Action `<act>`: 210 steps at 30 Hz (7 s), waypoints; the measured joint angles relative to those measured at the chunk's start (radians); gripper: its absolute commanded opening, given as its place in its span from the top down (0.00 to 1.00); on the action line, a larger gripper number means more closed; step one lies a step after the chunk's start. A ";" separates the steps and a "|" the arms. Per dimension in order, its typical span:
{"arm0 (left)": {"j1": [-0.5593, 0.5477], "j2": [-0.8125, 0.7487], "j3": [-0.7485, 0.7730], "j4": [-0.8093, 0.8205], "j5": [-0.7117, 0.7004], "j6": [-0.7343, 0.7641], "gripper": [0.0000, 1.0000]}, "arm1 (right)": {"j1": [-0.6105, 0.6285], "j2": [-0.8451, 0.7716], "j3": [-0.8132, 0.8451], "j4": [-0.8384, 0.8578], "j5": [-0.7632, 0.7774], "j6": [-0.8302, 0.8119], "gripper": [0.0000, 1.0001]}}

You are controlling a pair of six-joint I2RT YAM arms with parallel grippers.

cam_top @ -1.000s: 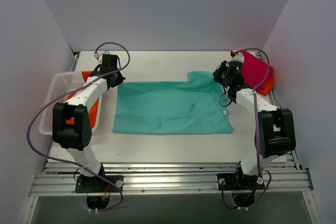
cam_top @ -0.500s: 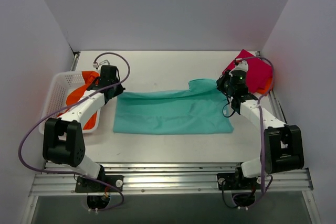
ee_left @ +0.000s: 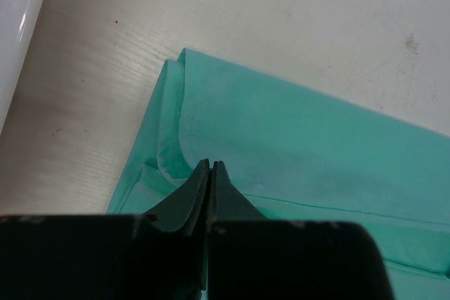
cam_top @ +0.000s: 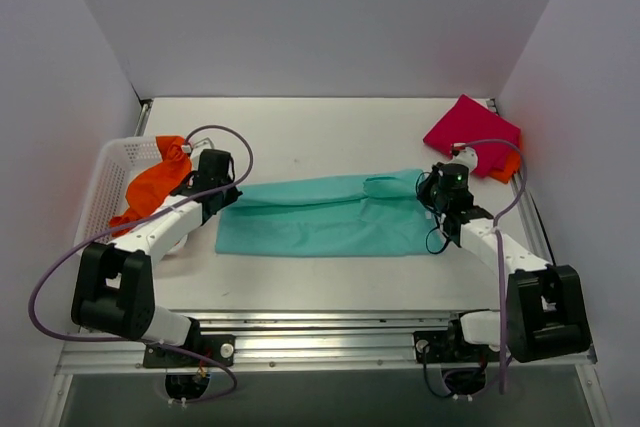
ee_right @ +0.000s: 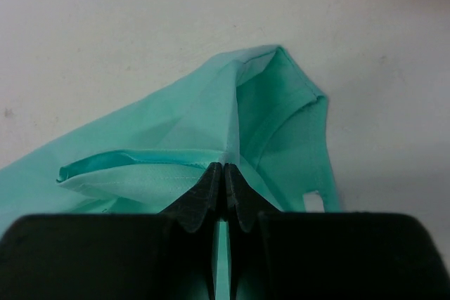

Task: Fold and stack the t-shirts
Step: Fold the tshirt

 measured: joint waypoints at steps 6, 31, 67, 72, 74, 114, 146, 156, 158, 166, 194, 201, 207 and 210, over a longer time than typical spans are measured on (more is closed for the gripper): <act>-0.016 -0.025 -0.071 0.008 -0.053 -0.035 0.98 | 0.018 -0.054 -0.080 -0.008 0.054 0.049 1.00; -0.023 -0.127 -0.053 -0.055 -0.274 -0.255 0.24 | 0.106 -0.162 -0.095 -0.178 0.249 0.257 0.57; -0.003 0.007 -0.058 0.093 -0.235 -0.212 0.33 | 0.494 0.253 0.153 -0.071 0.257 0.217 1.00; 0.002 0.023 -0.060 0.104 -0.227 -0.211 0.35 | 0.500 0.245 0.084 -0.091 0.289 0.238 1.00; 0.002 0.034 -0.060 0.106 -0.223 -0.211 0.35 | 0.502 0.244 0.082 -0.100 0.300 0.240 1.00; 0.008 0.054 -0.078 0.147 -0.205 -0.191 0.36 | 0.449 0.443 0.283 0.004 0.371 0.146 1.00; 0.010 0.117 -0.079 0.187 -0.172 -0.190 0.37 | 0.504 0.392 0.076 0.138 0.410 0.257 1.00; 0.011 0.081 -0.079 0.186 -0.169 -0.185 0.37 | 0.512 0.090 0.340 -0.198 0.579 0.193 0.98; 0.011 0.068 -0.079 0.186 -0.164 -0.180 0.37 | 0.517 0.026 0.373 -0.241 0.609 0.186 0.85; 0.011 0.044 -0.079 0.187 -0.143 -0.167 0.37 | 0.516 -0.116 0.240 -0.346 0.651 0.210 0.32; 0.050 0.017 -0.112 0.206 -0.071 -0.167 0.37 | 0.402 0.459 0.233 -0.178 0.473 0.310 0.96; 0.056 0.058 -0.110 0.209 -0.062 -0.167 0.37 | 0.369 0.684 0.503 -0.111 0.415 0.285 1.00; 0.058 0.078 -0.103 0.210 -0.054 -0.167 0.37 | 0.366 1.005 0.976 -0.134 0.340 0.228 1.00; 0.058 0.079 -0.103 0.220 -0.048 -0.167 0.37 | 0.366 1.145 1.206 -0.158 0.309 0.179 1.00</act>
